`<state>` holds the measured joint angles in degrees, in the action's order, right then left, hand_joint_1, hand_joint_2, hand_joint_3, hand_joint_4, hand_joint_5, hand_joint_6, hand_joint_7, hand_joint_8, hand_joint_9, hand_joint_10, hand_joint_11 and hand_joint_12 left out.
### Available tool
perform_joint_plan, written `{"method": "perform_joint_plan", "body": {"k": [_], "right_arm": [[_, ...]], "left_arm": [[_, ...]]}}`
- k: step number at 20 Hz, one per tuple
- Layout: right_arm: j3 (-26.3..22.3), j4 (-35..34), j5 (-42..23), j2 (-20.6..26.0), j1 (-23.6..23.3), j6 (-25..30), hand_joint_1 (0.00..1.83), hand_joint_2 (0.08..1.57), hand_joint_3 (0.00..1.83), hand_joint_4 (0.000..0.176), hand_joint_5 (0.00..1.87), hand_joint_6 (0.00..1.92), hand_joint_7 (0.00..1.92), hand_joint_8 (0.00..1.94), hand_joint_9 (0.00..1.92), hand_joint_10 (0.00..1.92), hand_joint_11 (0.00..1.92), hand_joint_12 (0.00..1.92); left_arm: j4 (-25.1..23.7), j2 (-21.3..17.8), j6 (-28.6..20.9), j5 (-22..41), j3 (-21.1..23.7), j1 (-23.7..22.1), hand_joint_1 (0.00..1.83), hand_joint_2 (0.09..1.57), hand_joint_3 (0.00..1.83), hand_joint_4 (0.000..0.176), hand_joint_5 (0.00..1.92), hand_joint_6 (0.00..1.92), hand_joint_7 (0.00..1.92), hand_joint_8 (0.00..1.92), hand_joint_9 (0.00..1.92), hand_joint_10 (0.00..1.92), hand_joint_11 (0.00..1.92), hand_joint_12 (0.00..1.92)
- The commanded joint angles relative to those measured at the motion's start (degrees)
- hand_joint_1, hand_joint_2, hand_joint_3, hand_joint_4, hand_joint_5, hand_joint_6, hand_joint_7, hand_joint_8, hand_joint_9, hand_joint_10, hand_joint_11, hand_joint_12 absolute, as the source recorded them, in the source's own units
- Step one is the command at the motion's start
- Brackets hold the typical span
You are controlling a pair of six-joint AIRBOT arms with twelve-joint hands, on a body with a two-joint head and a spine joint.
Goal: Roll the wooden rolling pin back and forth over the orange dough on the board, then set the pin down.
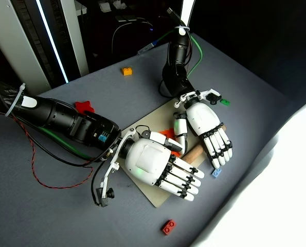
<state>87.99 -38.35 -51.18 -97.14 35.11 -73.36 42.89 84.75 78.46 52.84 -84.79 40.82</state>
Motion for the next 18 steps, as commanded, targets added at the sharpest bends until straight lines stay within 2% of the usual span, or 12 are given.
{"method": "perform_joint_plan", "body": {"k": [1, 3, 7, 9, 13, 18], "right_arm": [[0.2, 2.3, -5.7, 0.1, -0.8, 0.2, 0.00, 1.39, 0.00, 0.000, 0.30, 0.11, 0.33, 0.02, 0.26, 0.07, 0.00, 0.68], [0.3, 2.2, -5.4, 0.0, -0.7, 0.3, 0.00, 1.39, 0.00, 0.000, 0.30, 0.13, 0.35, 0.02, 0.28, 0.09, 0.00, 0.79], [0.8, 2.2, -5.3, 0.0, -0.7, 0.9, 0.00, 1.39, 0.00, 0.000, 0.30, 0.16, 0.39, 0.02, 0.29, 0.11, 0.00, 0.84], [1.0, 2.2, -5.3, 0.0, -0.7, 0.9, 0.00, 1.38, 0.00, 0.000, 0.31, 0.19, 0.42, 0.02, 0.31, 0.15, 0.00, 0.97], [1.0, 2.2, -5.9, 0.0, -0.3, 0.9, 0.00, 1.38, 0.00, 0.000, 0.22, 0.48, 0.47, 0.01, 0.22, 0.47, 0.00, 1.05], [1.0, 2.2, -6.6, 0.1, 0.2, 0.8, 0.00, 1.38, 0.00, 0.000, 0.18, 0.58, 0.49, 0.01, 0.17, 0.65, 0.00, 1.16]], "left_arm": [[-2.2, -0.7, -0.3, 5.6, 0.0, -0.4, 0.00, 1.33, 0.00, 0.000, 0.22, 0.01, 0.22, 0.01, 0.19, 0.01, 0.00, 0.45], [-2.1, -0.8, -0.7, 5.4, -0.1, -0.4, 0.00, 1.33, 0.00, 0.000, 0.22, 0.01, 0.23, 0.00, 0.18, 0.01, 0.00, 0.44], [-1.9, -0.9, -1.4, 4.7, -0.3, -0.3, 0.00, 1.33, 0.00, 0.000, 0.24, 0.00, 0.26, 0.00, 0.21, 0.00, 0.00, 0.50], [-1.8, -1.0, -2.0, 4.7, -0.3, -0.2, 0.00, 1.33, 0.00, 0.000, 0.26, 0.01, 0.27, 0.01, 0.23, 0.01, 0.00, 0.54], [-1.8, -1.2, -3.2, 4.7, -0.2, 0.0, 0.00, 1.33, 0.00, 0.000, 0.27, 0.00, 0.29, 0.01, 0.24, 0.01, 0.00, 0.59], [-1.8, -1.3, -3.7, 4.6, -0.1, -0.1, 0.00, 1.33, 0.00, 0.000, 0.28, 0.01, 0.31, 0.01, 0.25, 0.01, 0.00, 0.57]]}}
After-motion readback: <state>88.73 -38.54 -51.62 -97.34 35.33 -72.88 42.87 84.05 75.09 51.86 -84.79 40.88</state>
